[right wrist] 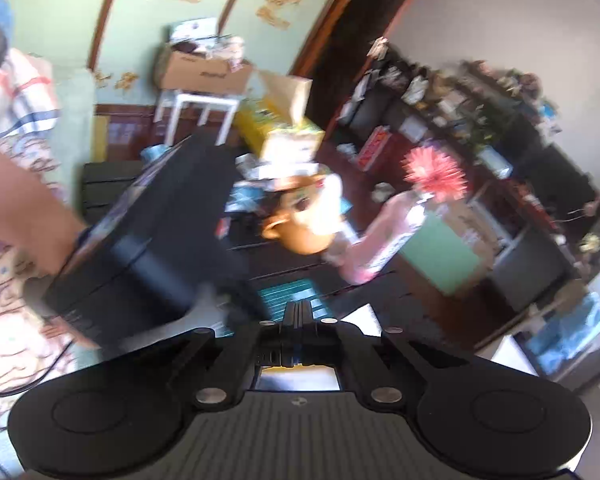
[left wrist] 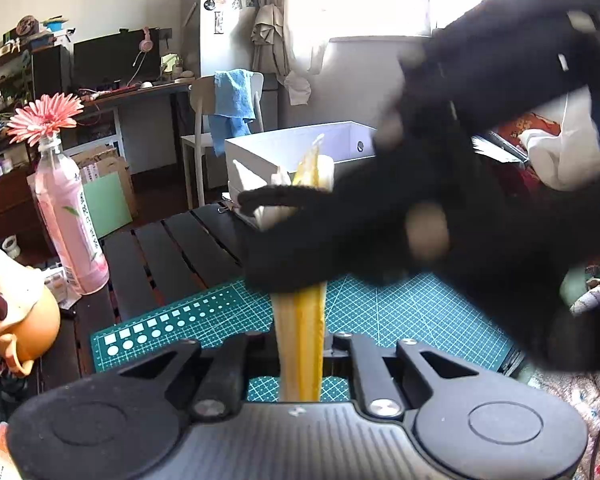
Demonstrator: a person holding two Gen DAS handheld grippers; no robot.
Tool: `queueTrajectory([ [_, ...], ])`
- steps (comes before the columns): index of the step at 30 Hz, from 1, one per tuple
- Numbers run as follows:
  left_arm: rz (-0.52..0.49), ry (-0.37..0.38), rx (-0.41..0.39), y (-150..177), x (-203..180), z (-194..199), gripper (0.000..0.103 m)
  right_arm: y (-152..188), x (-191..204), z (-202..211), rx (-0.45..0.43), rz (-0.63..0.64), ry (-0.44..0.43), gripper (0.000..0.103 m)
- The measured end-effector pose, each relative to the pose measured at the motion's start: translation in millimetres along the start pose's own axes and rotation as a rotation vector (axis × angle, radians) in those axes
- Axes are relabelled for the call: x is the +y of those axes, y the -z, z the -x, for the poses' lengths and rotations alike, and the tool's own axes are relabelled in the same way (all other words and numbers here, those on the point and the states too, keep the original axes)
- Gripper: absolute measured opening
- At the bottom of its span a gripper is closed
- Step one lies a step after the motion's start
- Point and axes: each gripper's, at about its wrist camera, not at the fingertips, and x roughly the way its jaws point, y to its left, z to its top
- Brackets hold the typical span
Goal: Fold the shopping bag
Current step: 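Push the elastic band along the strip toward the left gripper with the right gripper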
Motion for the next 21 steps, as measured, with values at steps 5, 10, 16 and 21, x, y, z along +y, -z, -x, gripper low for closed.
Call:
queueTrajectory([
  [5, -0.003, 0.0, 0.002, 1, 0, -2, 0.011, 2, -7, 4, -0.027, -0.072, -0.029, 0.004],
  [10, -0.002, 0.009, 0.006, -1, 0, -3, 0.011, 2, -2, 9, -0.012, -0.017, 0.062, 0.005],
  [16, -0.029, 0.008, 0.015, 1, -6, -3, 0.011, 6, 13, 2, 0.028, 0.089, 0.086, 0.009],
  [21, -0.046, -0.008, 0.03, 1, -5, -8, 0.011, 7, 16, -2, 0.048, 0.105, 0.094, 0.003],
])
